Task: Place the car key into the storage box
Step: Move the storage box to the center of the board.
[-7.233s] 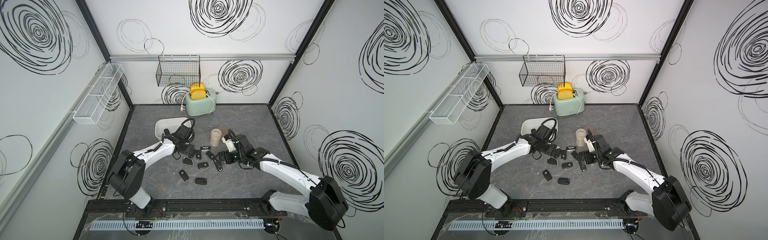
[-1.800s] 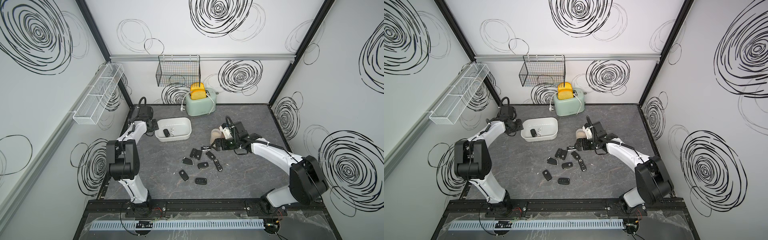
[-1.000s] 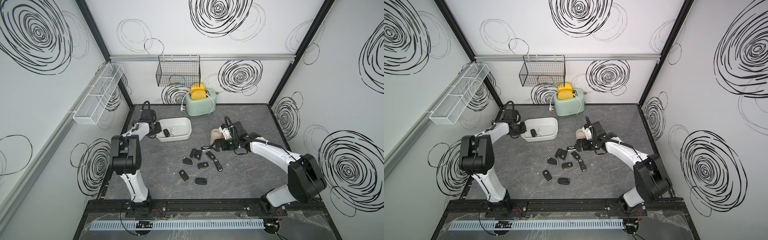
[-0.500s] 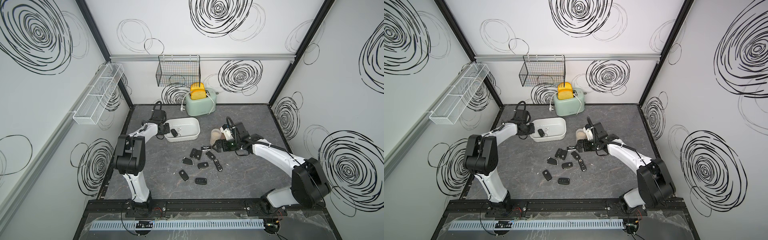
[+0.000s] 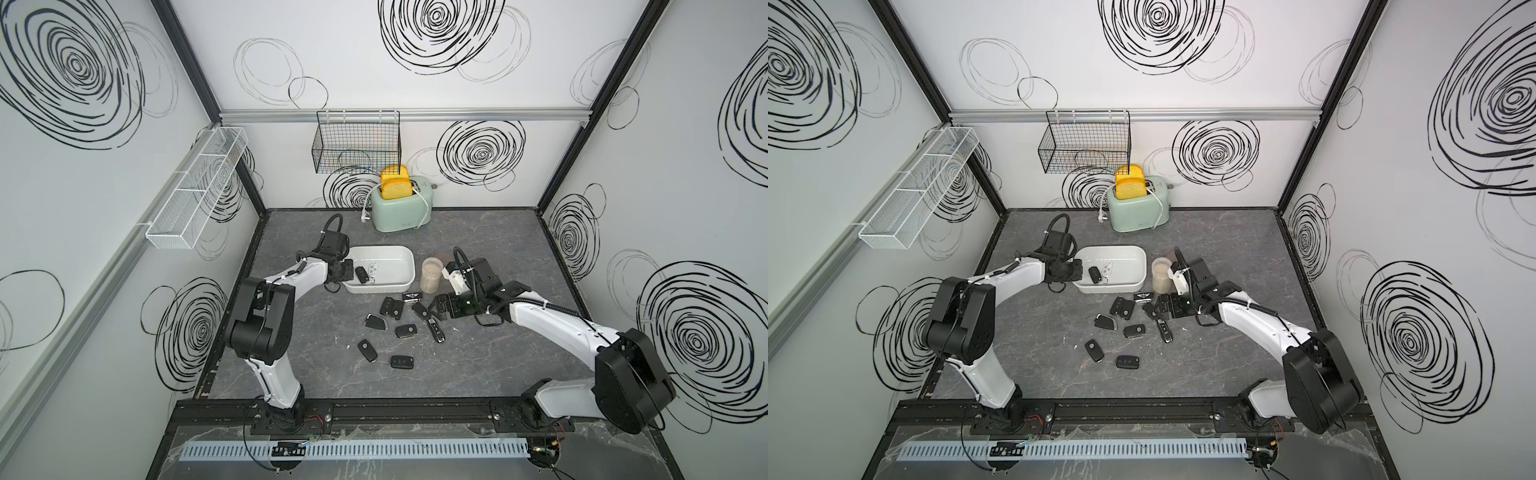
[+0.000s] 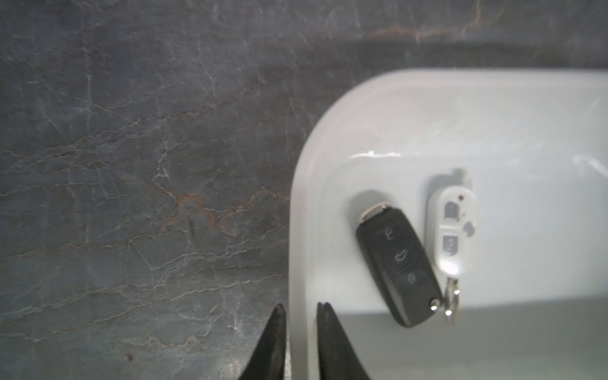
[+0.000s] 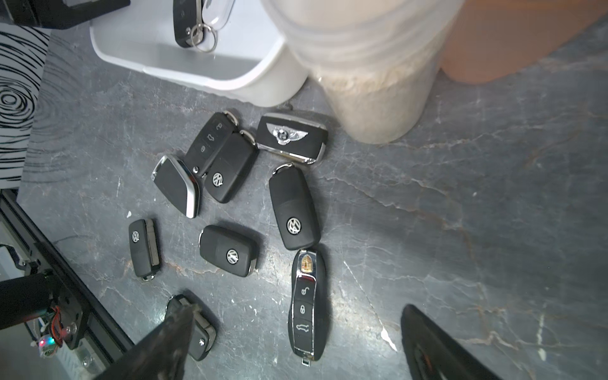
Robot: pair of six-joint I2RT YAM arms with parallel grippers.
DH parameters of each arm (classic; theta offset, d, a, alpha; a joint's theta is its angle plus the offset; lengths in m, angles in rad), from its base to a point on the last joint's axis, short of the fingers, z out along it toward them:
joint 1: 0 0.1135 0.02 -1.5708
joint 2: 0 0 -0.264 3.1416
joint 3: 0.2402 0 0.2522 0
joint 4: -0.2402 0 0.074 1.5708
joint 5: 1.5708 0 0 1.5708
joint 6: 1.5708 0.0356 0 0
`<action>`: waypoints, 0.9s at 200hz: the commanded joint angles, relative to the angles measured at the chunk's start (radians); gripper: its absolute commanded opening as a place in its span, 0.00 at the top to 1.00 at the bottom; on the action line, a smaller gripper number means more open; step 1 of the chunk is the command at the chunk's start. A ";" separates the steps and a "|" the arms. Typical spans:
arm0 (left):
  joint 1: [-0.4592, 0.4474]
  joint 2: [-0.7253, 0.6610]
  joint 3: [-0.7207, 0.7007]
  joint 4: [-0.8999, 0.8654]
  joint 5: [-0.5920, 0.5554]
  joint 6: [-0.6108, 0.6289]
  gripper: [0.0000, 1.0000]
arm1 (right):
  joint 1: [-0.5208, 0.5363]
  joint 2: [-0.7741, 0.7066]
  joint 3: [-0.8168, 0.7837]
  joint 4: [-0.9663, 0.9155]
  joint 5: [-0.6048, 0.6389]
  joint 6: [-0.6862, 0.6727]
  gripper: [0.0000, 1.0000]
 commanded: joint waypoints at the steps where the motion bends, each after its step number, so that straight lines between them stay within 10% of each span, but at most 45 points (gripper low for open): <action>1: -0.006 -0.036 -0.015 -0.027 -0.013 -0.031 0.59 | 0.046 -0.004 -0.021 -0.010 0.043 0.002 0.00; 47: -0.003 -0.139 0.023 -0.077 0.013 -0.063 0.29 | 0.118 0.029 -0.045 0.005 0.102 0.037 0.09; 61: -0.003 -0.193 0.026 -0.089 0.022 -0.070 0.00 | 0.141 0.046 -0.047 0.005 0.123 0.041 0.14; 180: -0.078 -0.605 -0.355 -0.003 0.253 -0.330 0.02 | 0.202 0.157 -0.060 0.065 0.259 0.104 0.42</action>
